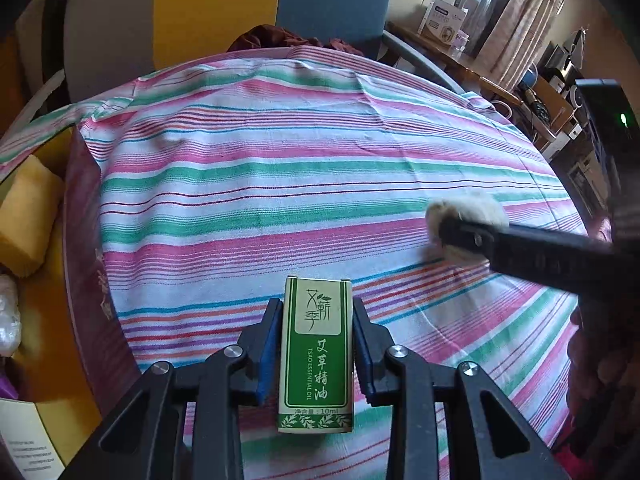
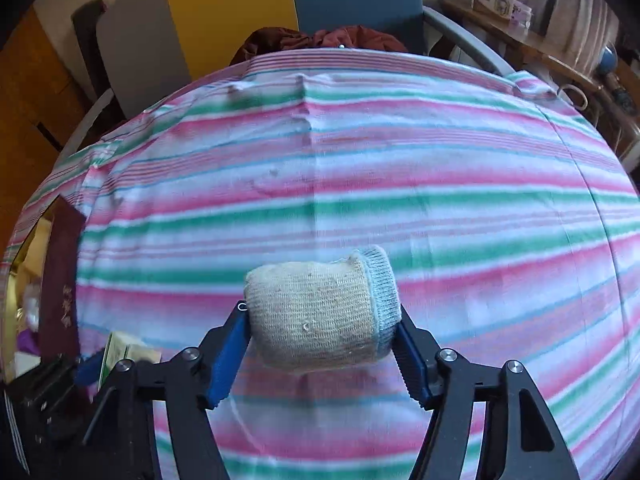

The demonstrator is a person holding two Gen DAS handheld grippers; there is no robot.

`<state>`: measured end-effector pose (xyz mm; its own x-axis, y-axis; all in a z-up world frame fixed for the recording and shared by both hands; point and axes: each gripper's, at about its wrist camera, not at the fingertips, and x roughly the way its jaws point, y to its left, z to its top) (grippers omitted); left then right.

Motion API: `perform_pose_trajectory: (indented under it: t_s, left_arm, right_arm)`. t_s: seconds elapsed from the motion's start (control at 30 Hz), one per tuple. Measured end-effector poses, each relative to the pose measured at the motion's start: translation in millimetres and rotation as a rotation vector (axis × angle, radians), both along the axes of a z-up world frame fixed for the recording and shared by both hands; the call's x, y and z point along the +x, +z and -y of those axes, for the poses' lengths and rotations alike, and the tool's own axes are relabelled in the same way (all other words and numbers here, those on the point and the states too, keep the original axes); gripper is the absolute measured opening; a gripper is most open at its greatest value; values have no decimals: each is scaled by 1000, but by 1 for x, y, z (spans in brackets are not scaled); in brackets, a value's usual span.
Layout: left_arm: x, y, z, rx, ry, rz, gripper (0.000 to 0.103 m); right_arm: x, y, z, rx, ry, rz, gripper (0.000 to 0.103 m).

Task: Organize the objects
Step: 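Grasp the white sock bundle with the right gripper, then lower the green box into the gold tray and open the left gripper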

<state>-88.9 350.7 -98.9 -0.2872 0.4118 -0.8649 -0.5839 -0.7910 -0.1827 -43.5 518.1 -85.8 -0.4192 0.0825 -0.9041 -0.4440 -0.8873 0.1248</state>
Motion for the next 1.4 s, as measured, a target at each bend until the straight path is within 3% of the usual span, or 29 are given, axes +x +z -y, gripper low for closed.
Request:
perform_pose_trajectory:
  t_s: [0.33,0.73,1.2,1.4]
  left_arm:
    - [34,55,32,66,-10,-162,32]
    - [54,101,105,102,91,-291,32]
    - [50,86,165,65,202,-268,32]
    - [35,70,200,120,262,-169,32]
  right_arm:
    - [25,-9,29,16,20,-9,68]
    - [21,-10,33,68,42,-18,68]
    - [18,-11,33,81,51,-17,68]
    - [18,-12,34,87,57,-14,68]
